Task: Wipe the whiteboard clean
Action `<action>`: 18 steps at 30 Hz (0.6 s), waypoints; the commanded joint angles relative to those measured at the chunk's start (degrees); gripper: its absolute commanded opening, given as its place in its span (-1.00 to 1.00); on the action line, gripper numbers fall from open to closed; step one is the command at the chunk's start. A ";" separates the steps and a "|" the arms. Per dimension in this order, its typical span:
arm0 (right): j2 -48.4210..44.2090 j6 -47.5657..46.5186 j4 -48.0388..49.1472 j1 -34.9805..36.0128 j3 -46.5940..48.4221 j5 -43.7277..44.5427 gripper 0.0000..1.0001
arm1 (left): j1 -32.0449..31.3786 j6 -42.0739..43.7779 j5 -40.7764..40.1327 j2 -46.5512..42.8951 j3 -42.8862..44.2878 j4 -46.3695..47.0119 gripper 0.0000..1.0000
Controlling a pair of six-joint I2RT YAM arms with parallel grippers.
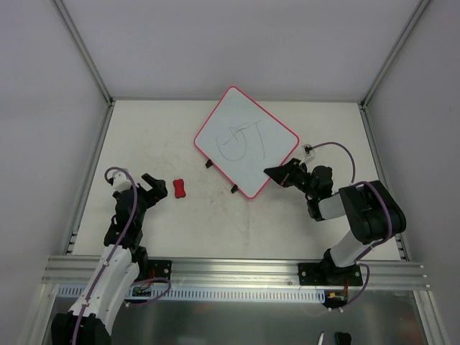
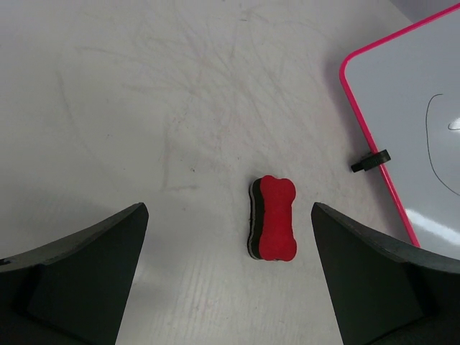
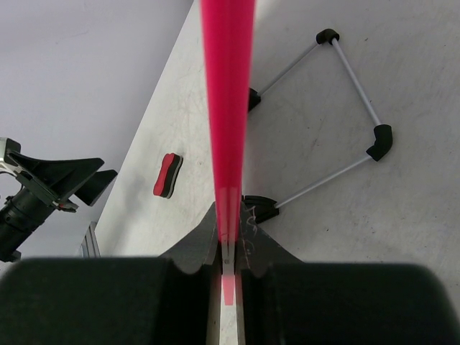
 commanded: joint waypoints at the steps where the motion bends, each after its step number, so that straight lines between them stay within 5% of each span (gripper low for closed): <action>1: -1.80 -2.60 13.89 -0.22 1.70 -1.48 -0.99 | -0.17 -1.12 0.86 2.24 5.29 0.48 0.98; 18: -1.10 -1.89 13.89 -0.39 2.31 -2.27 -1.00 | -4.39 -1.30 -3.09 25.79 28.85 -25.89 0.98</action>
